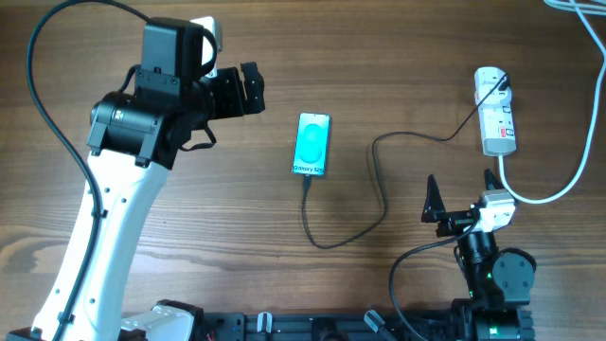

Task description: Plug charger to phone and switch on socket

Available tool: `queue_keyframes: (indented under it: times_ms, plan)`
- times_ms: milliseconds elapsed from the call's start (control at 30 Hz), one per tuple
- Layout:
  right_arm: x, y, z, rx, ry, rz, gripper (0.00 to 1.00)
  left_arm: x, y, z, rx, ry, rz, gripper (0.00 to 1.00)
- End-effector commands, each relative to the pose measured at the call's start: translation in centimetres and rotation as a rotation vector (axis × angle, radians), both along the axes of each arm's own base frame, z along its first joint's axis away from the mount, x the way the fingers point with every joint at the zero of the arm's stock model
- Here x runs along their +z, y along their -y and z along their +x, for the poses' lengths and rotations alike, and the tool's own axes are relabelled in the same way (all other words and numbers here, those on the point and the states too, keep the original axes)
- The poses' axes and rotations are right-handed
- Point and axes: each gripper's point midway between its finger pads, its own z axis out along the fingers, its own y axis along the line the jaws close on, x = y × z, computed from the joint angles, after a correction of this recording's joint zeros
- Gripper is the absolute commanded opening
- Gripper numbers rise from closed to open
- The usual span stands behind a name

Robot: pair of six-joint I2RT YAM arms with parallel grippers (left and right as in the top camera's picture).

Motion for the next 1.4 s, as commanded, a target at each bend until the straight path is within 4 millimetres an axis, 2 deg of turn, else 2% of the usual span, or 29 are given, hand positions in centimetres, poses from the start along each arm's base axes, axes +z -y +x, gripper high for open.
queue_keyframes:
  times_ms: [0,133,333,533,733,900,1033,1200,1367]
  plan:
    - [0.4,-0.1,-0.1,0.003,0.018,-0.013,1.00,0.1,-0.4,0.0,0.020,0.006,0.005,1.00]
    - [0.4,-0.1,-0.1,0.003,0.018,-0.013,1.00,0.6,-1.1,-0.3,0.039,0.022,0.029,1.00]
    - [0.4,-0.1,-0.1,0.003,0.018,-0.013,1.00,0.4,-2.0,-2.7,0.048,-0.031,0.050,1.00]
    - [0.4,-0.1,-0.1,0.003,0.018,-0.013,1.00,1.4,-2.4,-4.2,0.047,0.000,0.042,1.00]
    - [0.4,-0.1,-0.1,0.003,0.018,-0.013,1.00,1.1,-2.8,-5.9,0.046,0.057,0.027,1.00]
    - [0.4,-0.1,-0.1,0.003,0.018,-0.013,1.00,-0.9,-3.1,-7.0,0.036,0.115,0.014,1.00]
    - [0.4,-0.1,-0.1,0.003,0.018,-0.013,1.00,-3.2,-2.1,-7.5,-0.075,0.236,-0.063,1.00]
    - [0.4,-0.1,-0.1,0.003,0.018,-0.013,1.00,-4.8,-1.8,-8.5,-0.145,0.347,-0.106,1.00]
    - [0.4,-0.1,-0.1,0.003,0.018,-0.013,1.00,-5.8,-2.5,-9.9,-0.133,0.410,-0.105,1.00]
